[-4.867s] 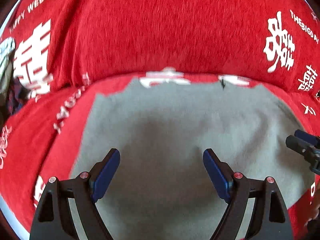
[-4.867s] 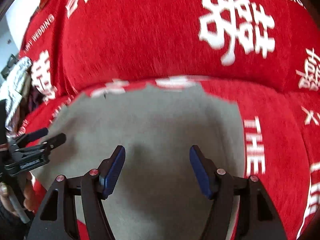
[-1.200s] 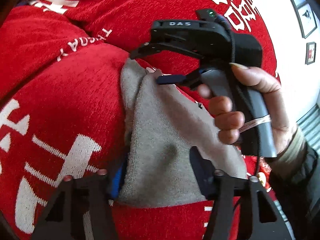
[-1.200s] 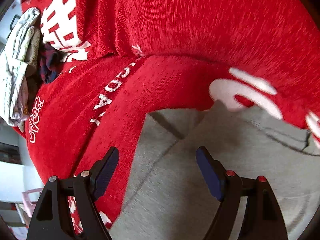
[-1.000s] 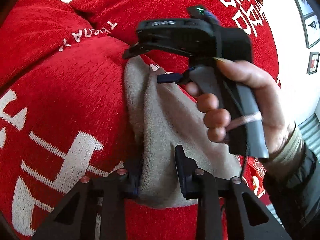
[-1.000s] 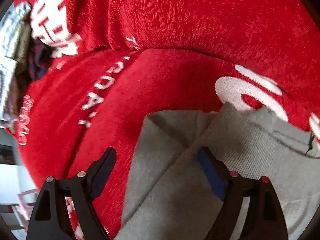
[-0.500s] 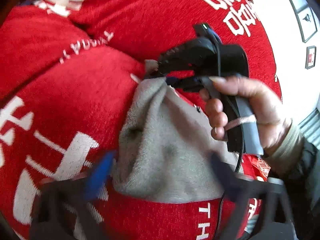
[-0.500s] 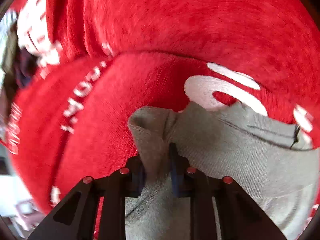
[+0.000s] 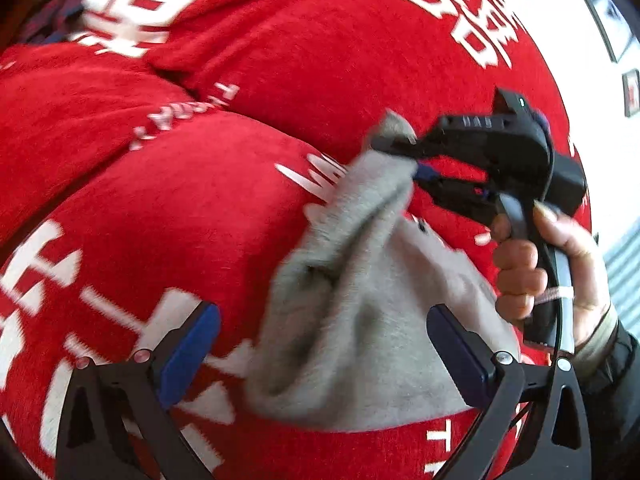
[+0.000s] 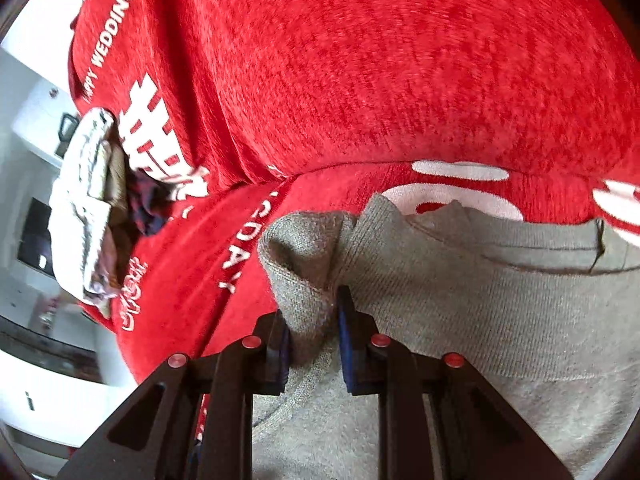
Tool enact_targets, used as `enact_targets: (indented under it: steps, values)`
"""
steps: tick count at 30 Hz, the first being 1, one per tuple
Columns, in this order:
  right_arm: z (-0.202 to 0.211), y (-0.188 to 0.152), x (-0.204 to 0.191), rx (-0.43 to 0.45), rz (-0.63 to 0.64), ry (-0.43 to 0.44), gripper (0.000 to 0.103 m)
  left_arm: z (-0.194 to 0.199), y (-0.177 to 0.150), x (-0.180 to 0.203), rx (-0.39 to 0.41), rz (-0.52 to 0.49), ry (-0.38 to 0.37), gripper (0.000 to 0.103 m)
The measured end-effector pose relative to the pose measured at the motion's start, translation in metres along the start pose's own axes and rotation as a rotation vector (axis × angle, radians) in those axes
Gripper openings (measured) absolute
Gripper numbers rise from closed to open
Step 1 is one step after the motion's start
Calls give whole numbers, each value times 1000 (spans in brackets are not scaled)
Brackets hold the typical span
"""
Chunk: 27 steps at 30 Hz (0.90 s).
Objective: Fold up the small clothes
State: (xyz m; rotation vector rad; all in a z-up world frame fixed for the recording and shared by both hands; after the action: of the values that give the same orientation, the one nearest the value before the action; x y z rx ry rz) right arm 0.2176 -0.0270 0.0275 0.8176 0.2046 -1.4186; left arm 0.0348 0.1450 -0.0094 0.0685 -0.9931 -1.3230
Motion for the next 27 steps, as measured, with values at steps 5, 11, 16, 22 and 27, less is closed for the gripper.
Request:
enact_targets:
  steps: [5,11,16,22,27]
  values:
    - [6,-1,5,21,-25,38,22,-12,4,-7,-83,68,-95,15]
    - [15,2,9,20,-41,50,22,7,2,28,-13,-67,78,15]
    - [32,7,6,27,-42,44,21,16,3,65,-14,-165,148,15]
    - [56,6,12,33,-58,46,21,15,-1,105,-45,-214,177,15]
    - [69,6,24,3,-71,27,21,1,-3,130,-90,-241,249,15]
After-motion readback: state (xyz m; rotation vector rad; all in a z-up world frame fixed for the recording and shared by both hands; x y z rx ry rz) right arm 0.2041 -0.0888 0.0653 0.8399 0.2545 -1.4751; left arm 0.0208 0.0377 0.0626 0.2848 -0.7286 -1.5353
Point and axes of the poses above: each gripper's, at about its wrist camera, not at the fingertips, and z roughly against the way its jaws point, x to its right, y to its top, the point moved 1 cm from there along -z, roughly the way its jaws point
